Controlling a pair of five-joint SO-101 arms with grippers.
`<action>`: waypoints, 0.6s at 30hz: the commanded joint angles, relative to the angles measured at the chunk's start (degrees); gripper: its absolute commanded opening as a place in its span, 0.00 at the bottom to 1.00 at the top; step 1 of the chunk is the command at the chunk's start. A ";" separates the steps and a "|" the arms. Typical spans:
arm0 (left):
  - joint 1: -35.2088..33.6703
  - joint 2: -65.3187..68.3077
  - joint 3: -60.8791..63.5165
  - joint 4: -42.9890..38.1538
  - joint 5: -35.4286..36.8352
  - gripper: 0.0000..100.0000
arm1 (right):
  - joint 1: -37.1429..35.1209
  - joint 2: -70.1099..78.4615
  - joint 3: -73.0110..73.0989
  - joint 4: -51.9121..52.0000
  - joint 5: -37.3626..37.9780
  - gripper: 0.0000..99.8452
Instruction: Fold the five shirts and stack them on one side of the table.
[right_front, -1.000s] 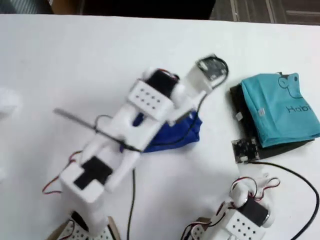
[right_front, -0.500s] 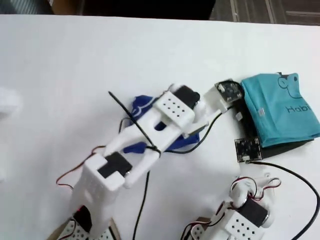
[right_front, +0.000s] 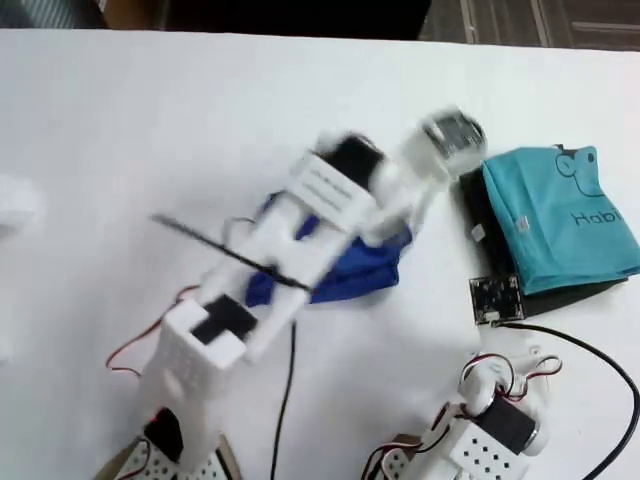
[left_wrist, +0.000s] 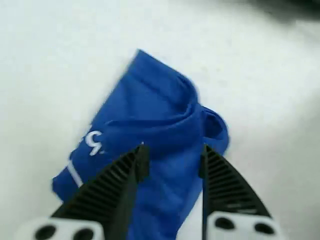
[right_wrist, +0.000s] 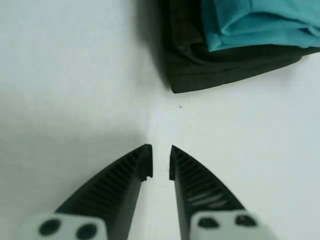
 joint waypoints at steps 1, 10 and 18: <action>-9.05 -0.26 -5.58 1.67 -0.70 0.19 | 0.66 -0.84 0.53 -0.57 -0.18 0.07; -17.49 14.77 -1.80 -5.36 -0.62 0.18 | 0.66 -0.84 0.53 -0.57 -0.35 0.07; -20.40 19.16 -1.89 -10.37 1.58 0.18 | 0.66 -0.92 0.53 -0.57 -0.35 0.07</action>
